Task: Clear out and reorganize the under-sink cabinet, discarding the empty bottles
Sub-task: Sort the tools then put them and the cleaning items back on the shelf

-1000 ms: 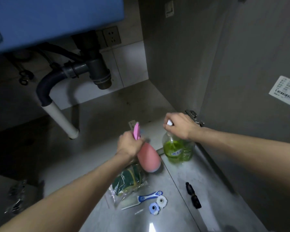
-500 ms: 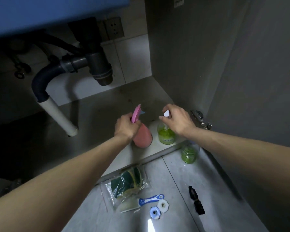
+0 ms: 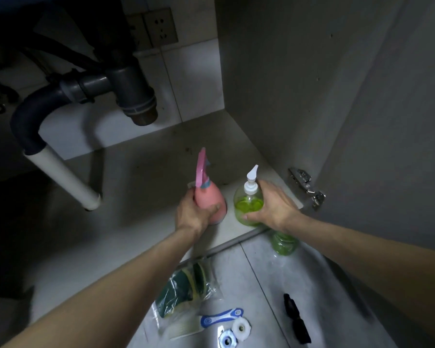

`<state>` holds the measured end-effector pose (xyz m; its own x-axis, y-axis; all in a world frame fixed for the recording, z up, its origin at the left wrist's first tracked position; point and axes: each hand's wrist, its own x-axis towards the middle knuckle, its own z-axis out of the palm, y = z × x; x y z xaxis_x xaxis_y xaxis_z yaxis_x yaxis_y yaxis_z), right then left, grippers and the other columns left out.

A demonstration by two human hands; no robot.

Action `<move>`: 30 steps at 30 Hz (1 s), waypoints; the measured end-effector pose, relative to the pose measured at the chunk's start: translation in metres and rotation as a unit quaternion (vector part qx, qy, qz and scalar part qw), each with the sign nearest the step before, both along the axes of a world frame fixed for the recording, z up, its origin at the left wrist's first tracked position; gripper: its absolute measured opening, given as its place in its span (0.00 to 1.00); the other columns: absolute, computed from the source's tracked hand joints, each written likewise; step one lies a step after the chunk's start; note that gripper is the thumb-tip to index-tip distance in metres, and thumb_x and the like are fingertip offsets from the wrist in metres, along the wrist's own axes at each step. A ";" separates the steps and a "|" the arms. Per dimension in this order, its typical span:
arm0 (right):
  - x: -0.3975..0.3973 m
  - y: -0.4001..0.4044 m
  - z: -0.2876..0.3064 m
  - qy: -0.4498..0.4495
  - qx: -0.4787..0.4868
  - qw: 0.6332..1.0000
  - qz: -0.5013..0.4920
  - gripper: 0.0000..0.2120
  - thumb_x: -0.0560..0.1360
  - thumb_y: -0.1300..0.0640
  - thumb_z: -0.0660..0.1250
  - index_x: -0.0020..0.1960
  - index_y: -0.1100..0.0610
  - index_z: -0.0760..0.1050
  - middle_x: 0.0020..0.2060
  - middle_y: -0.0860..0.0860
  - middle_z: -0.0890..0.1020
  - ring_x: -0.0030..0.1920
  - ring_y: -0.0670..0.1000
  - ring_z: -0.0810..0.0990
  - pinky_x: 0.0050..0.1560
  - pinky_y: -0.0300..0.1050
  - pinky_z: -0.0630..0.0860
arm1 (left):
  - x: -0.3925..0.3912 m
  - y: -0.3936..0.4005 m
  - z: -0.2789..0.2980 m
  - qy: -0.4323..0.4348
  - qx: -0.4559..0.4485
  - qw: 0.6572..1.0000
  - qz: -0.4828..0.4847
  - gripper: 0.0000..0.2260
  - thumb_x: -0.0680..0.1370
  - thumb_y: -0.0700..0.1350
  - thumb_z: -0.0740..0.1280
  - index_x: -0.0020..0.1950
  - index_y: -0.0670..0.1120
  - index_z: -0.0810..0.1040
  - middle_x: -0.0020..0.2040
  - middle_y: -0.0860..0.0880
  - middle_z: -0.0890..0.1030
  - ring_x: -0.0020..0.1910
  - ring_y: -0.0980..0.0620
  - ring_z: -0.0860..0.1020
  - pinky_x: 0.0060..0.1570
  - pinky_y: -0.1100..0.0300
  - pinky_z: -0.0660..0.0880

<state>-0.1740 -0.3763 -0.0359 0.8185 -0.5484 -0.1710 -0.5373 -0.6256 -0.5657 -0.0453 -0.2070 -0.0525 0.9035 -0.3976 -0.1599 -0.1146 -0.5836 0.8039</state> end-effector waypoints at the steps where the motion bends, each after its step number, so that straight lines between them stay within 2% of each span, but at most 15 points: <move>1: 0.003 -0.001 -0.001 0.000 -0.003 1.000 0.003 0.40 0.60 0.42 0.80 0.68 0.49 0.68 0.63 0.49 0.75 0.66 0.53 0.73 0.63 0.51 0.73 | 0.007 -0.009 -0.001 0.008 -0.009 1.000 -0.003 0.30 0.66 0.47 0.81 0.66 0.48 0.76 0.58 0.48 0.82 0.55 0.47 0.80 0.57 0.51 0.78; 4: 0.011 -0.013 0.004 0.008 -0.025 0.999 -0.019 0.35 0.61 0.39 0.78 0.63 0.48 0.70 0.60 0.48 0.76 0.63 0.53 0.76 0.58 0.50 0.75 | 0.035 -0.045 0.002 0.052 -0.007 0.997 -0.065 0.30 0.67 0.43 0.80 0.67 0.44 0.75 0.60 0.46 0.81 0.58 0.45 0.80 0.61 0.50 0.76; 6: 0.014 -0.024 0.007 0.012 -0.049 0.997 -0.064 0.34 0.63 0.39 0.77 0.63 0.50 0.70 0.59 0.51 0.77 0.62 0.56 0.77 0.54 0.49 0.75 | 0.054 -0.072 0.005 0.079 -0.030 0.990 -0.110 0.31 0.68 0.36 0.79 0.69 0.39 0.73 0.63 0.41 0.79 0.61 0.43 0.79 0.63 0.47 0.75; 8: 0.018 -0.033 0.007 0.028 -0.072 0.993 -0.085 0.34 0.66 0.39 0.77 0.64 0.54 0.70 0.60 0.54 0.76 0.62 0.58 0.76 0.55 0.50 0.73 | 0.071 -0.101 0.003 0.090 -0.061 0.986 -0.122 0.30 0.68 0.30 0.77 0.69 0.36 0.72 0.64 0.37 0.78 0.60 0.42 0.79 0.59 0.47 0.76; 10: 0.025 -0.036 0.006 0.030 -0.055 0.993 -0.096 0.35 0.69 0.40 0.76 0.66 0.57 0.69 0.61 0.56 0.74 0.62 0.60 0.76 0.57 0.51 0.73 | 0.088 -0.124 0.002 0.102 -0.048 0.982 -0.153 0.27 0.70 0.32 0.76 0.68 0.38 0.74 0.63 0.38 0.79 0.57 0.43 0.80 0.52 0.48 0.78; 14: 0.041 -0.033 0.003 0.013 -0.018 0.992 -0.128 0.33 0.69 0.43 0.77 0.65 0.60 0.69 0.61 0.58 0.75 0.61 0.62 0.77 0.55 0.50 0.73 | 0.117 -0.147 0.002 0.116 0.008 0.965 -0.236 0.24 0.73 0.36 0.75 0.67 0.45 0.75 0.62 0.43 0.81 0.56 0.45 0.82 0.57 0.44 0.79; 17: 0.048 -0.037 0.005 0.005 -0.007 0.988 -0.152 0.32 0.70 0.44 0.78 0.64 0.60 0.70 0.61 0.59 0.75 0.61 0.63 0.77 0.54 0.51 0.74 | 0.127 -0.157 0.007 0.097 0.034 0.956 -0.274 0.26 0.73 0.36 0.74 0.70 0.43 0.73 0.65 0.43 0.79 0.61 0.44 0.79 0.61 0.42 0.76; 21: 0.051 -0.046 0.005 -0.004 0.003 0.981 -0.192 0.32 0.69 0.44 0.78 0.63 0.61 0.70 0.61 0.59 0.76 0.62 0.64 0.77 0.56 0.52 0.74 | 0.130 -0.164 0.012 0.109 0.024 0.943 -0.315 0.26 0.73 0.34 0.73 0.70 0.42 0.71 0.65 0.44 0.78 0.63 0.45 0.78 0.59 0.47 0.78; 25: 0.054 -0.046 0.001 -0.004 0.000 0.980 -0.201 0.32 0.71 0.45 0.77 0.64 0.61 0.68 0.62 0.59 0.74 0.63 0.65 0.76 0.57 0.53 0.73 | 0.126 -0.168 0.018 0.103 0.037 0.927 -0.360 0.29 0.74 0.33 0.72 0.74 0.41 0.67 0.68 0.44 0.75 0.66 0.47 0.75 0.64 0.49 0.75; 28: 0.056 -0.043 0.000 -0.008 0.005 0.978 -0.211 0.32 0.72 0.46 0.76 0.65 0.62 0.66 0.64 0.60 0.73 0.63 0.66 0.75 0.58 0.53 0.73 | 0.122 -0.167 0.019 0.112 -0.002 0.925 -0.363 0.30 0.73 0.28 0.70 0.73 0.37 0.67 0.68 0.41 0.75 0.65 0.46 0.75 0.60 0.55 0.77; 30: 0.055 -0.041 0.000 -0.004 0.008 0.977 -0.212 0.32 0.73 0.48 0.76 0.66 0.63 0.65 0.65 0.61 0.72 0.64 0.66 0.75 0.59 0.53 0.72 | 0.113 -0.165 0.016 0.104 -0.022 0.942 -0.320 0.27 0.74 0.26 0.68 0.72 0.35 0.68 0.68 0.38 0.74 0.67 0.41 0.74 0.64 0.47 0.74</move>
<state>-0.1192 -0.4170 -0.0362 0.5199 -0.8359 -0.1763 -0.7412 -0.3387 -0.5796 0.0674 -0.3715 -0.0369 0.4281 -0.8600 -0.2776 -0.2680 -0.4142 0.8699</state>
